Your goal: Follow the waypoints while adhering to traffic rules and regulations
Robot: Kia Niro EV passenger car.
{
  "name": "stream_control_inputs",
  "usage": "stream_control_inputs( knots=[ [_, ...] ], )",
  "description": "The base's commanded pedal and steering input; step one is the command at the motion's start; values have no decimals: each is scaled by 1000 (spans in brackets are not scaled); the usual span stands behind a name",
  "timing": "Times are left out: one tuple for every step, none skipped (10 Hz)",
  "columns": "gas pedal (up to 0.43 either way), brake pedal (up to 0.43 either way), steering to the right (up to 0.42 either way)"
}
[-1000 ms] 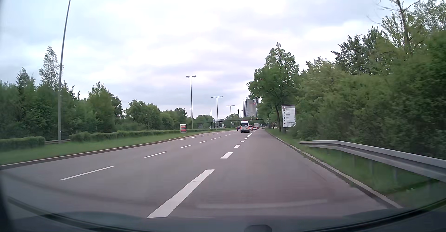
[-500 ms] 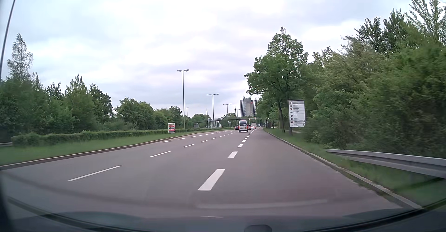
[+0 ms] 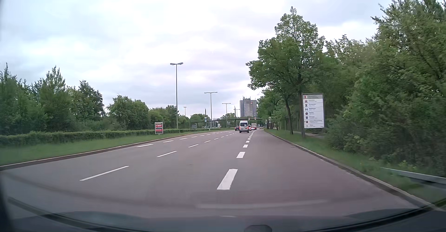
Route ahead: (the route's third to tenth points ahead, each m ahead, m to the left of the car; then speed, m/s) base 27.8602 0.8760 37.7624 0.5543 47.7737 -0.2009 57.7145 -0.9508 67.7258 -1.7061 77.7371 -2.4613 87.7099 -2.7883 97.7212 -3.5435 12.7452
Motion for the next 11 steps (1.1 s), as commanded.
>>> stream_control_inputs(
  knots=[
    [150,0,0],
    [150,0,0],
    [150,0,0],
    [157,0,0],
    [157,0,0],
    [157,0,1],
    [157,0,0],
    [157,0,0],
    [157,0,0],
    [157,0,0],
    [157,0,2]
  ],
)
